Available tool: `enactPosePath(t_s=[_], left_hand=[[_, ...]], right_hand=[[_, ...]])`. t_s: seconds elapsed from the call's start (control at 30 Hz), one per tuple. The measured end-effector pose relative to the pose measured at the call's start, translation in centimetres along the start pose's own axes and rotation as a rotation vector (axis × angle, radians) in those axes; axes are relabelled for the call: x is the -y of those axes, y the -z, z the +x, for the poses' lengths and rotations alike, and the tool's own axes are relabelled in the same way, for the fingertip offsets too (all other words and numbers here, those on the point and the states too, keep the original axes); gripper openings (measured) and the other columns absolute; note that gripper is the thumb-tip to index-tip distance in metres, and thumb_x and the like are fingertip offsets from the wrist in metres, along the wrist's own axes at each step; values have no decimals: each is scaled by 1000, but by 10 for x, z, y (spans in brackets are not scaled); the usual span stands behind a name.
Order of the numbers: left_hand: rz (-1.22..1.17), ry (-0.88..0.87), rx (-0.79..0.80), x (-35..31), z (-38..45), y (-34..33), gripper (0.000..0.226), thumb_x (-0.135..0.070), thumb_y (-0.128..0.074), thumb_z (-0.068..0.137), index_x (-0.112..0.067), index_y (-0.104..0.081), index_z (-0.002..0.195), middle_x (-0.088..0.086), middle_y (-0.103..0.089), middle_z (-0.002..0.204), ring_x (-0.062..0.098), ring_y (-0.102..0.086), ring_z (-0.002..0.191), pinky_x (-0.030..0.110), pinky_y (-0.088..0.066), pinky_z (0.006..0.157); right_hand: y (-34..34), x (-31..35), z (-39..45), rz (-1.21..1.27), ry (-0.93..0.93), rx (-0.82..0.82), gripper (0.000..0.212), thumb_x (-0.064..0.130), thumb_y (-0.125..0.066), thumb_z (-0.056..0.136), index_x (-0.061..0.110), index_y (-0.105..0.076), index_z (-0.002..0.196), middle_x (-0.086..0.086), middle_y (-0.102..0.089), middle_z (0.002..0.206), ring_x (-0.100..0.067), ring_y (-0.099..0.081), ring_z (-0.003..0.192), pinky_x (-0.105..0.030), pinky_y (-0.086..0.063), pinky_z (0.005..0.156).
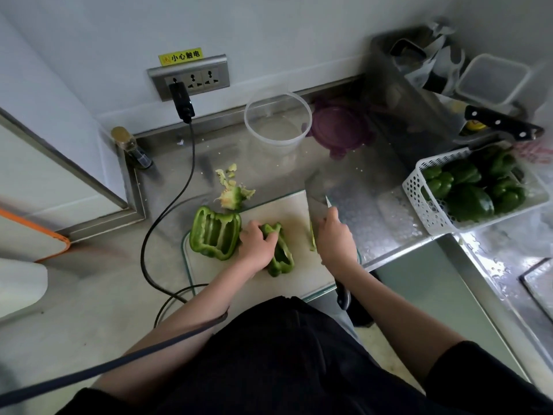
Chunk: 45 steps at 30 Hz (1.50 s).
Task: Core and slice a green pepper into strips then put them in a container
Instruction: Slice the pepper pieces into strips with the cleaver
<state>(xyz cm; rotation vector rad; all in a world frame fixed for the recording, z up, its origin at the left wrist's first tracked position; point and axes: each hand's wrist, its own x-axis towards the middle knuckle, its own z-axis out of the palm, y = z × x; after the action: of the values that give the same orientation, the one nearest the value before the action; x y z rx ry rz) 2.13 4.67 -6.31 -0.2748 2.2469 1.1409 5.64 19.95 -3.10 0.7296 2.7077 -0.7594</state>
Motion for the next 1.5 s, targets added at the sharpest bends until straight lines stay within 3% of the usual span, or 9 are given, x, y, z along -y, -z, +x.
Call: enactPosePath(t_s=[0.1,0.37,0.47,0.67,0.87,0.97,1.13,1.3,1.5], left_hand=[[51,40,-18,-7,2,-5,48,-39,-47,94,-10,-34,130,17,-42,130,29,-52,103,39,-49,89],[12,88,13,-8,3,-4,48,-41,-45,94,-12,-32,130,17,-40,130,31,-50,105,41,-48,92],[-76,112,49,-6,4,-3,45,-41,-46,92,-17,-33,128,16,-39,128,31,-51,101,47,-51,89],[-44,100,18,-8,3,-5,44,-39,-45,93,-16,-34,129,15,-40,128,26,-47,96,35,-46,81],[-89,134,25,-10,3,-6,44,-37,-44,94,-16,-33,131,15,-37,131,28,-46,95,43,-49,90],[-92,151,49,-9,4,-6,44,-37,-42,95,-16,-32,132,16,-36,134,28,-45,97,46,-48,93],[-80,162,60,-10,6,-6,46,-39,-41,95,-13,-32,132,17,-35,134,29,-45,97,49,-48,92],[-84,156,93,-10,8,-5,48,-39,-42,95,-15,-30,135,15,-33,135,29,-45,100,51,-48,92],[-94,125,96,-10,5,-3,47,-35,-43,96,-17,-30,137,14,-32,134,24,-42,97,42,-47,92]], right_hand=[[8,6,-6,85,19,-7,9,22,-26,101,22,-30,108,-11,-57,81,-32,-60,63,-51,-55,49],[-20,11,-28,-3,53,108,25,30,-27,103,11,-32,118,-18,-61,87,-38,-61,72,-53,-55,62],[-24,11,-32,5,59,117,19,30,-27,103,13,-33,109,-15,-60,83,-38,-61,71,-53,-55,61],[-30,10,-40,12,79,116,15,26,-29,104,12,-34,104,-6,-51,75,-30,-52,63,-41,-47,56],[-38,7,-44,-3,85,99,13,24,-30,103,16,-27,94,-8,-52,74,-31,-51,62,-40,-45,55],[-44,6,-43,-53,66,121,4,17,-32,103,14,-30,103,-9,-54,75,-30,-54,62,-41,-49,55],[-54,8,-42,-124,51,152,29,5,-37,99,16,-26,123,-11,-60,82,-29,-60,66,-40,-50,55],[-53,6,-39,-138,47,157,28,4,-37,99,15,-26,123,-7,-54,75,-27,-56,62,-37,-45,52],[-54,14,-34,-164,44,174,36,3,-38,98,14,-24,129,-2,-47,72,-26,-53,65,-36,-43,54]])
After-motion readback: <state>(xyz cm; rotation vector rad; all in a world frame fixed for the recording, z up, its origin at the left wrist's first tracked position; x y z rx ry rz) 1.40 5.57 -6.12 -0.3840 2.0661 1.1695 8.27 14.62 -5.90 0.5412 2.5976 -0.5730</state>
